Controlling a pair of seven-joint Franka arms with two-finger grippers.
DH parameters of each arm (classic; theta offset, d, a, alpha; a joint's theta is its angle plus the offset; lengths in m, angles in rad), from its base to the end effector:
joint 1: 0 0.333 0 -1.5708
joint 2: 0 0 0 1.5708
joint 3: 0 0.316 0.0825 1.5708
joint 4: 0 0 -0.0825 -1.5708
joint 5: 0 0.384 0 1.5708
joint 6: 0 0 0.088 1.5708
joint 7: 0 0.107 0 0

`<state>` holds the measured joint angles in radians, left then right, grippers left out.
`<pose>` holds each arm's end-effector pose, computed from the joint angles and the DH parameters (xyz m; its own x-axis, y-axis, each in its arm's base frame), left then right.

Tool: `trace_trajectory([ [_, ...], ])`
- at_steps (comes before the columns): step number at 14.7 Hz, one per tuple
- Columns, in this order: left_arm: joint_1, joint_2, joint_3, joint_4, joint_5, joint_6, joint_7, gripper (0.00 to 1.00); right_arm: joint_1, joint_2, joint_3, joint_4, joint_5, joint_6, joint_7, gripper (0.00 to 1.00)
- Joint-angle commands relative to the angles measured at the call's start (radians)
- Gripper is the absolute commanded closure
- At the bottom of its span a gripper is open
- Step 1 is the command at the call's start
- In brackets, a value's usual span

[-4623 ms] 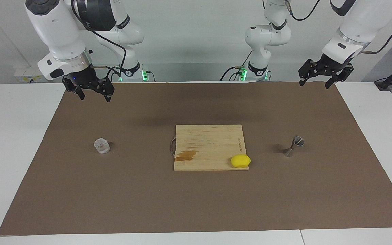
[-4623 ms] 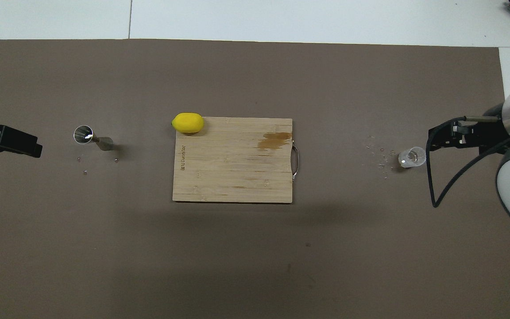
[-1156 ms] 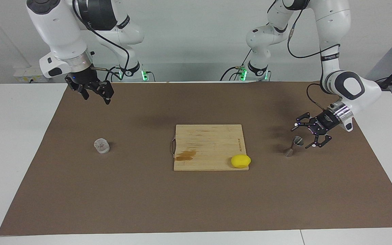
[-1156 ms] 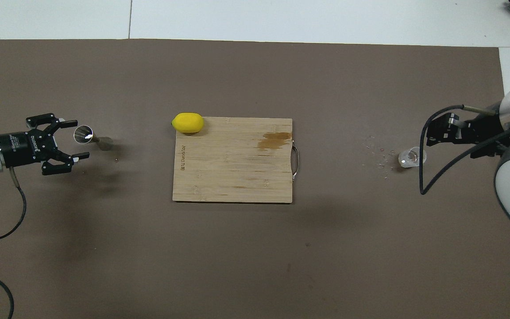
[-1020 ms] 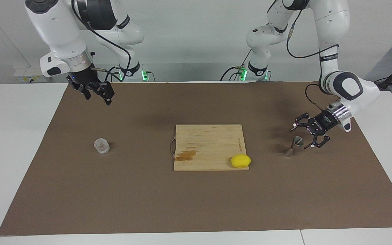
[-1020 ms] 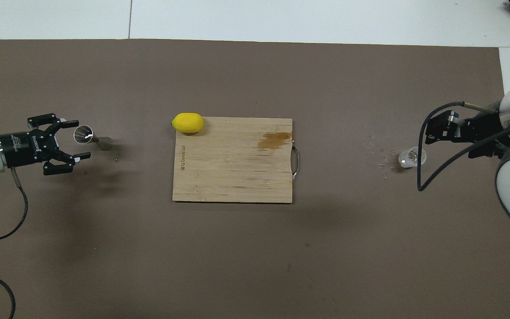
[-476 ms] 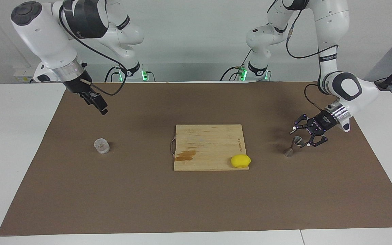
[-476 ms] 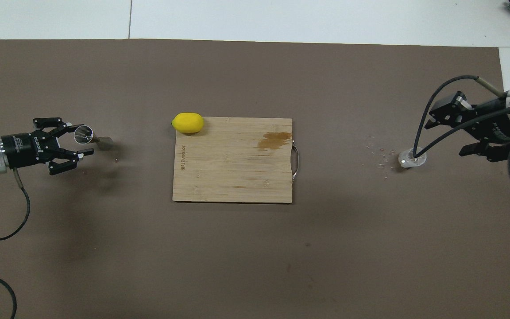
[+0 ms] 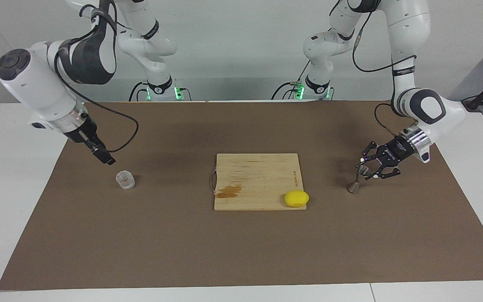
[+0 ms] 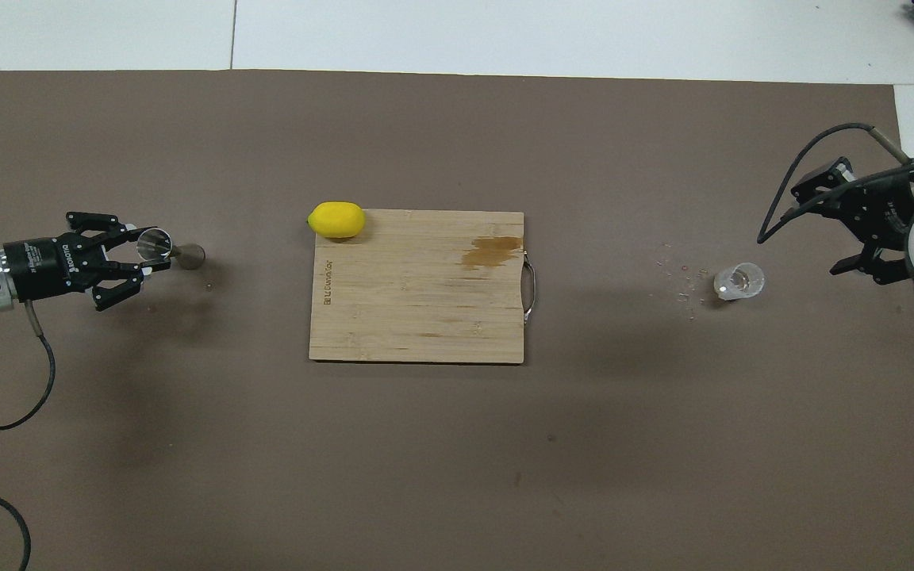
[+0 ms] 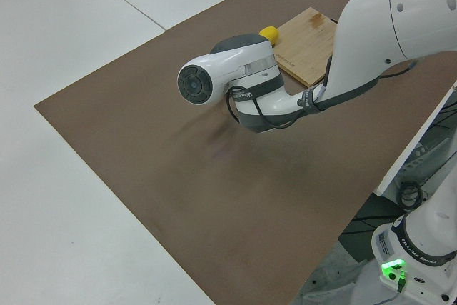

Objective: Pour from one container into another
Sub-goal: 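Grasp the metal cup with the left gripper while the right gripper opens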

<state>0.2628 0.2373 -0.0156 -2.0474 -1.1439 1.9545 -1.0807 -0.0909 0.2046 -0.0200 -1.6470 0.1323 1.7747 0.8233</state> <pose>0.5700 0.0819 0.3315 -0.2718 0.4704 -0.8396 0.9325 0.3444 -0.1089 0.6141 -0.0560 0.4858 0.5645 -0.8129 -0.1433 -0.8233 -0.5671 -0.0260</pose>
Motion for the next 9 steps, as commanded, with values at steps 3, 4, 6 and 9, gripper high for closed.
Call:
trace_trajectory([
  [3,-0.089,-0.018,0.003,0.032,-0.027,-0.086,-0.031,1.00,-0.081,0.096,0.006,0.001,0.122,0.025,0.069,0.12],
  [4,-0.121,-0.027,0.003,0.035,-0.043,-0.080,-0.031,1.00,-0.096,0.111,0.008,-0.001,0.135,0.040,0.106,0.12],
  [6,-0.178,-0.042,0.002,0.050,-0.080,-0.072,-0.042,1.00,-0.107,0.133,0.006,-0.011,0.171,0.074,0.132,0.11],
  [9,-0.270,-0.055,0.002,0.052,-0.161,-0.051,-0.126,1.00,-0.139,0.134,0.008,-0.094,0.176,0.161,0.151,0.09],
])
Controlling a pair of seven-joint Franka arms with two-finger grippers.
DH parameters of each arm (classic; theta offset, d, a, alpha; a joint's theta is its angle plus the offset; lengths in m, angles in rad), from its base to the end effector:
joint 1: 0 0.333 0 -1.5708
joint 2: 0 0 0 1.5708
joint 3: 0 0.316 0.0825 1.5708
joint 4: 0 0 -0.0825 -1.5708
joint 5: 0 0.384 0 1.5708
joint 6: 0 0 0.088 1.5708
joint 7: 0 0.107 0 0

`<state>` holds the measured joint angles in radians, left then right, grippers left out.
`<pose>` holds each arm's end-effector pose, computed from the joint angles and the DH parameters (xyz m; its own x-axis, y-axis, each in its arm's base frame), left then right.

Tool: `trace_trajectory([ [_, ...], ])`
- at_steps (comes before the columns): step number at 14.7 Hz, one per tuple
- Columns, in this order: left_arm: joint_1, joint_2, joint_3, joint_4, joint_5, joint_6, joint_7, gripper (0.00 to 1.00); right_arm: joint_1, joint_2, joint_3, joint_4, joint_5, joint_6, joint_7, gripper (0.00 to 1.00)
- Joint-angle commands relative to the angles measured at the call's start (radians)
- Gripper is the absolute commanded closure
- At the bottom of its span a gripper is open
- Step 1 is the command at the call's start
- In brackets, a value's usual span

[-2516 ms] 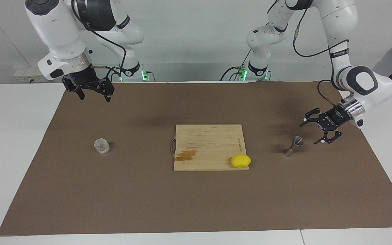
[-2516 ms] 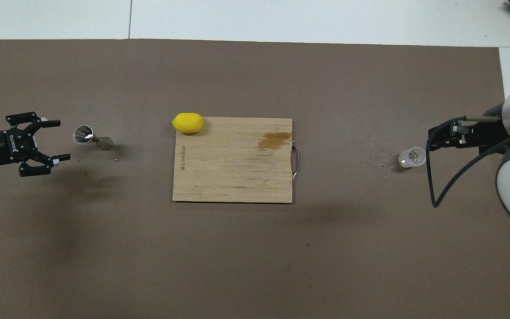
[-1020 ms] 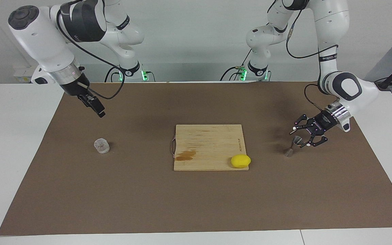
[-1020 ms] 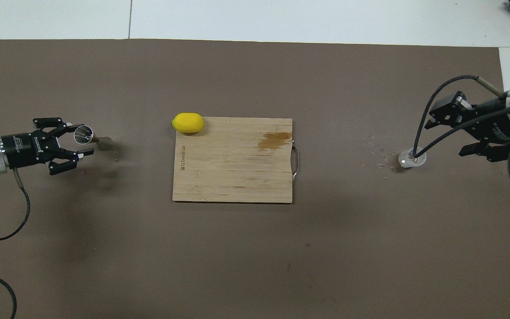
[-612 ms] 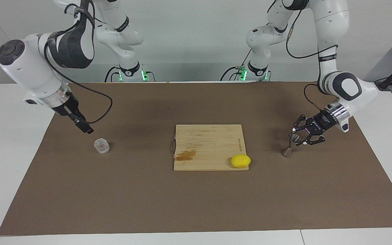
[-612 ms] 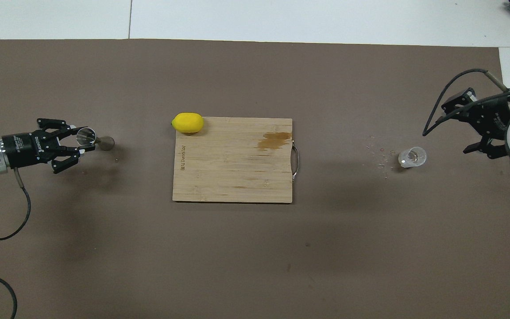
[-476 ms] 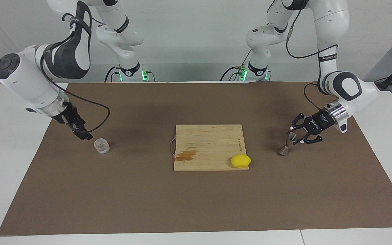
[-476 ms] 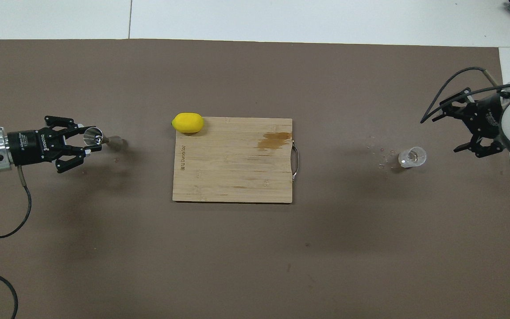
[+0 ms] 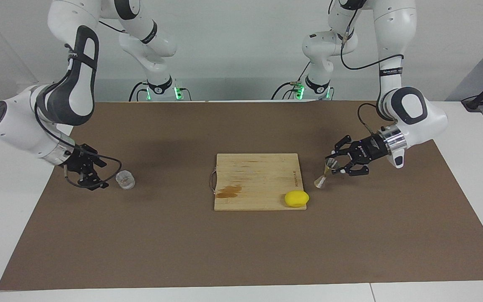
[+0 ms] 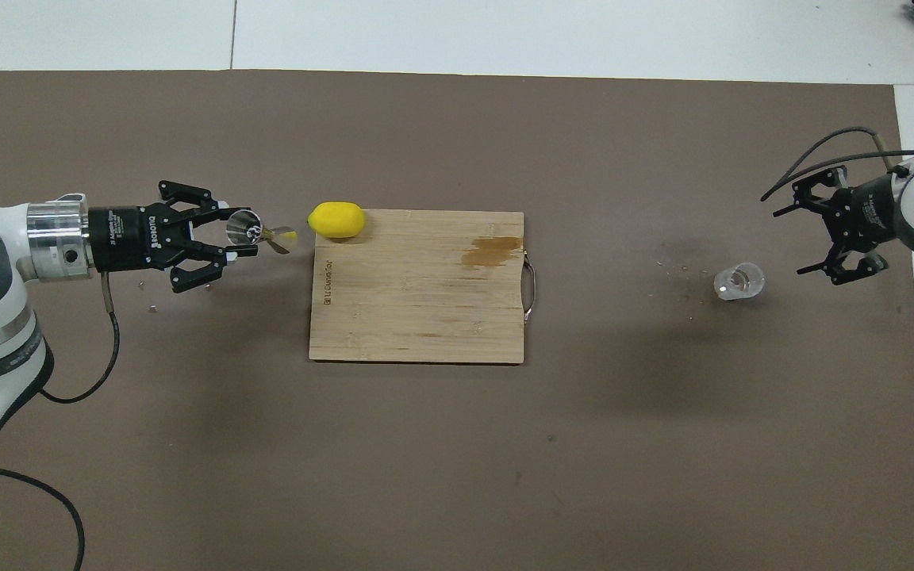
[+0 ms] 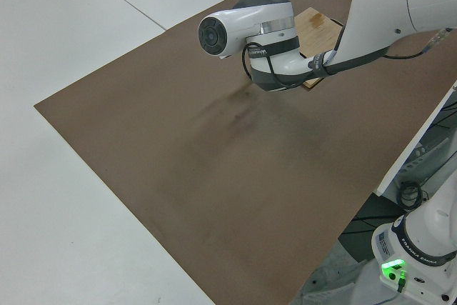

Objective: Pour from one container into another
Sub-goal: 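Grasp the metal cup with the left gripper while the right gripper opens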

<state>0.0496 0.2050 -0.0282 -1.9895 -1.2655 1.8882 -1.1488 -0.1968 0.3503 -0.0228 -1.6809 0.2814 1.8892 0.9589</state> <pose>0.5883 -0.0576 0.3823 -0.1784 0.3871 -0.9046 0.9782 0.1693 -0.1204 0.6292 -0.1180 0.3889 0.2720 -0.9192 -0.2847 -0.9600 -0.2796 -0.0143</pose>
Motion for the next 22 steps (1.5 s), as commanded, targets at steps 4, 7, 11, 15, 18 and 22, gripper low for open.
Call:
trace_trajectory([
  [4,-0.209,-0.027,0.008,0.003,-0.070,0.165,-0.087,1.00,-0.071,0.058,0.010,-0.048,0.146,0.050,0.012,0.06],
  [7,-0.344,-0.018,0.008,0.001,-0.164,0.316,-0.196,1.00,-0.096,0.093,0.012,-0.051,0.157,0.033,-0.066,0.06],
  [11,-0.508,0.005,0.007,0.012,-0.299,0.552,-0.200,1.00,-0.115,0.125,0.012,-0.056,0.219,-0.012,-0.136,0.05],
  [15,-0.602,0.092,-0.001,0.083,-0.382,0.706,-0.192,1.00,-0.121,0.145,0.014,-0.069,0.266,-0.036,-0.201,0.02],
  [18,-0.613,0.112,-0.015,0.089,-0.428,0.770,-0.186,1.00,-0.116,0.141,0.012,-0.105,0.309,-0.021,-0.218,0.00],
  [22,-0.656,0.139,-0.015,0.087,-0.454,0.813,-0.131,1.00,-0.115,0.144,0.012,-0.131,0.341,-0.018,-0.227,0.00],
])
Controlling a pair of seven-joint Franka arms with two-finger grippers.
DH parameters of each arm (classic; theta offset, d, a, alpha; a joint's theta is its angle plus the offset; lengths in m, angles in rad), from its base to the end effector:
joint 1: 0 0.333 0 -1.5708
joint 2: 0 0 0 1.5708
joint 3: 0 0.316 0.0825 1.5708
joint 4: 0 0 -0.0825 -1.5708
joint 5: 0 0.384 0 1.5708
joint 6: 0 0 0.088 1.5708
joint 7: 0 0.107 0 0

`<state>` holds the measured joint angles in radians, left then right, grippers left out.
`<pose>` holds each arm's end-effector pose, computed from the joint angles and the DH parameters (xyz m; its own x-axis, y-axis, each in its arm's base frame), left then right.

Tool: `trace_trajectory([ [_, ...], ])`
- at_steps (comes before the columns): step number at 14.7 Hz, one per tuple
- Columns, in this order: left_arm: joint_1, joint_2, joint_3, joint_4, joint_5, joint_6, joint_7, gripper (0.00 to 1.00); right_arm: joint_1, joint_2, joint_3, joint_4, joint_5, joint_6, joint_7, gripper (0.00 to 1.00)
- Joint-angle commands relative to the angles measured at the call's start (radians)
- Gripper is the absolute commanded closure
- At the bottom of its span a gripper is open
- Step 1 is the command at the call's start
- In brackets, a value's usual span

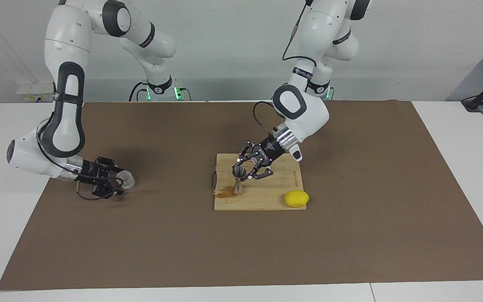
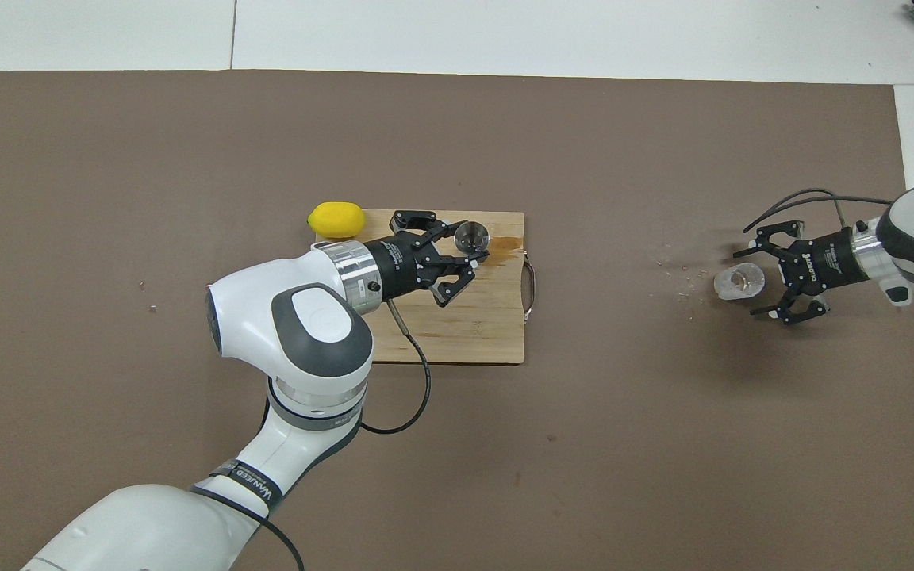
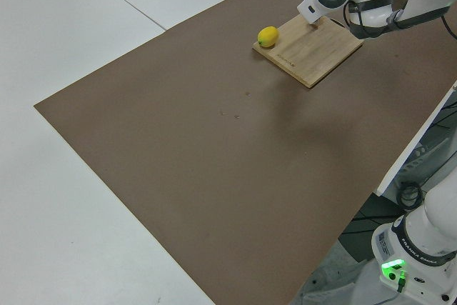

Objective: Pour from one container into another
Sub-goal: 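Set the metal cup on the board while the right gripper grasps the glass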

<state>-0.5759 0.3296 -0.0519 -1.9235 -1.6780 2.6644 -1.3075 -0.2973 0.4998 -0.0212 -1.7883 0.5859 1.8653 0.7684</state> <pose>0.5307 -0.3472 0.3391 -0.3623 0.4000 -0.8419 0.8783 0.4490 -0.1646 0.5949 -0.1506 0.2562 0.1438 -0.7841 -0.6037 -0.9813 -0.1921 0.0158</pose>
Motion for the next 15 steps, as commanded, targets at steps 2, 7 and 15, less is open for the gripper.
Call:
trace_trajectory([
  [2,-0.031,0.014,0.009,0.021,-0.046,0.034,0.033,1.00,-0.010,-0.007,0.010,-0.032,0.057,0.005,-0.035,0.00],
  [7,-0.058,0.014,0.009,0.020,-0.051,0.038,0.045,1.00,-0.002,-0.014,0.010,-0.048,0.058,0.008,-0.041,0.00],
  [15,-0.087,0.020,0.009,0.011,-0.055,0.083,0.053,0.89,-0.016,-0.014,0.010,-0.045,0.066,0.009,-0.034,0.28],
])
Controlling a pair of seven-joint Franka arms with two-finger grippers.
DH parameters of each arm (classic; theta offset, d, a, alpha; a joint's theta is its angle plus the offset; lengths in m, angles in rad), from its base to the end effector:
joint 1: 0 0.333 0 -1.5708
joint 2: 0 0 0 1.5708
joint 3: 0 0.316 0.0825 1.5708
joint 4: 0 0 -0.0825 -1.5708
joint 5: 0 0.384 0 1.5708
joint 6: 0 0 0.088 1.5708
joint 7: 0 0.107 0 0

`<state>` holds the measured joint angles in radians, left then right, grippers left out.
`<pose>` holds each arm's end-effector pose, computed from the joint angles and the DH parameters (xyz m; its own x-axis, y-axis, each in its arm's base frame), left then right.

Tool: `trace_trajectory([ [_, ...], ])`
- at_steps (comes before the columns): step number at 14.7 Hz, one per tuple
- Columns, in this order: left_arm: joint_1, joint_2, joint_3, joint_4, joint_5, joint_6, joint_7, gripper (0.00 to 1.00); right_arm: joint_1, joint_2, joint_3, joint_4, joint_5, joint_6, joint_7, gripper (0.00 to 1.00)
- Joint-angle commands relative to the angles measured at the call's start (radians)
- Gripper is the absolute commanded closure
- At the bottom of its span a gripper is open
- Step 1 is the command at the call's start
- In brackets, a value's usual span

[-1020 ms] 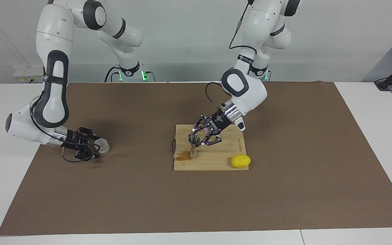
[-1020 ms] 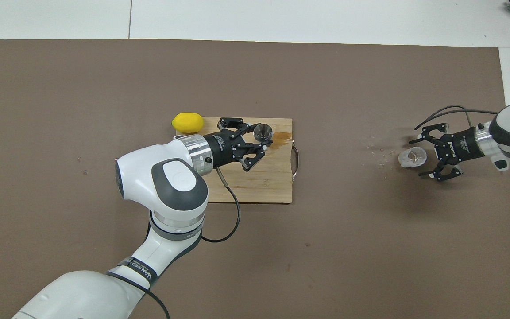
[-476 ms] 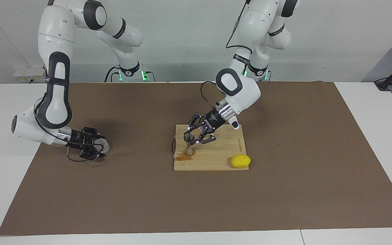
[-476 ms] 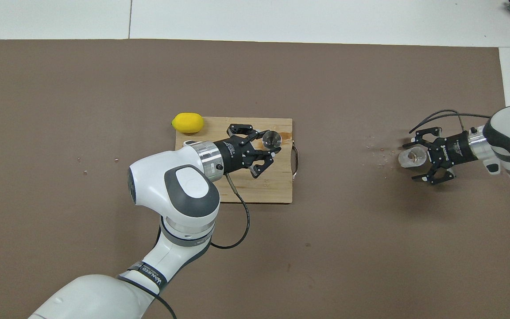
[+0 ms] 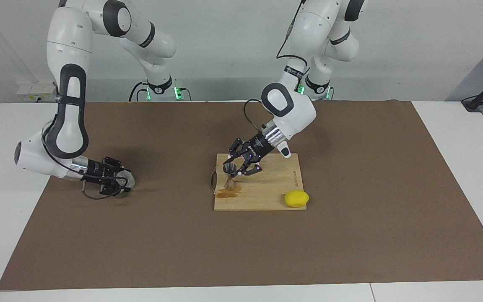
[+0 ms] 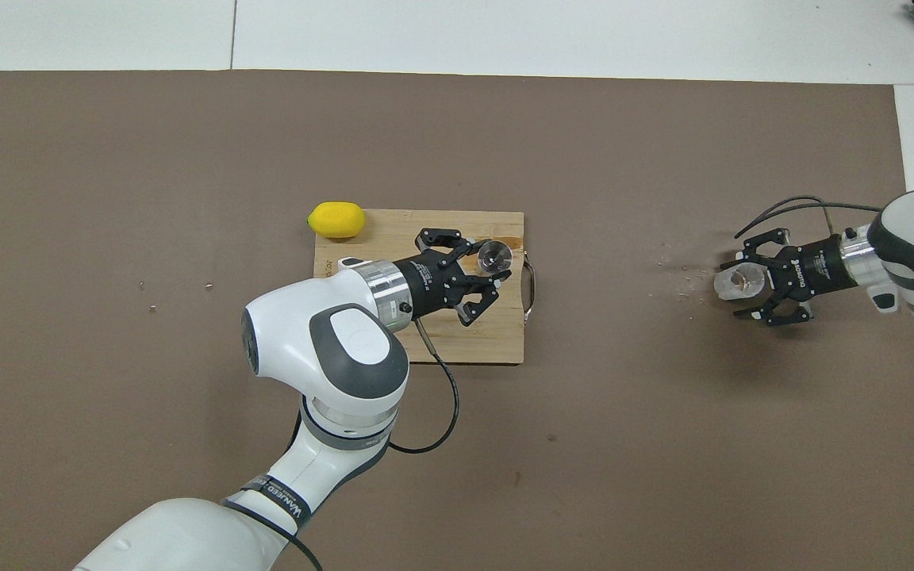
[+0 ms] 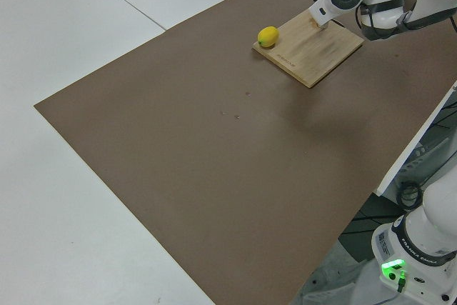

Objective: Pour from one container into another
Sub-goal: 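Set the metal cup on the board while the right gripper grasps the glass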

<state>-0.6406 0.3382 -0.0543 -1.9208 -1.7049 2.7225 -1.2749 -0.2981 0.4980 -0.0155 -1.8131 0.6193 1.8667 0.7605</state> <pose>0.5098 -0.3748 0.3346 -0.3330 0.4330 -0.8376 0.8916 0.4336 -0.1303 0.5899 -0.1440 0.2489 0.1294 -0.7651 -0.6307 -0.9835 -0.1802 0.0169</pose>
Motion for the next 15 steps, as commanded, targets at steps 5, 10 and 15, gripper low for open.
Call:
trace_trajectory([
  [5,-0.014,-0.001,0.011,0.008,-0.025,0.008,0.014,0.00,-0.024,-0.015,0.003,-0.018,0.082,-0.001,-0.020,0.64],
  [10,-0.016,-0.099,0.011,-0.035,-0.025,-0.010,0.003,0.00,-0.001,-0.054,0.003,-0.009,0.085,-0.006,0.069,0.85],
  [15,0.056,-0.180,0.025,-0.060,0.087,-0.160,0.002,0.00,0.154,-0.127,-0.003,0.011,0.048,0.020,0.287,0.86],
])
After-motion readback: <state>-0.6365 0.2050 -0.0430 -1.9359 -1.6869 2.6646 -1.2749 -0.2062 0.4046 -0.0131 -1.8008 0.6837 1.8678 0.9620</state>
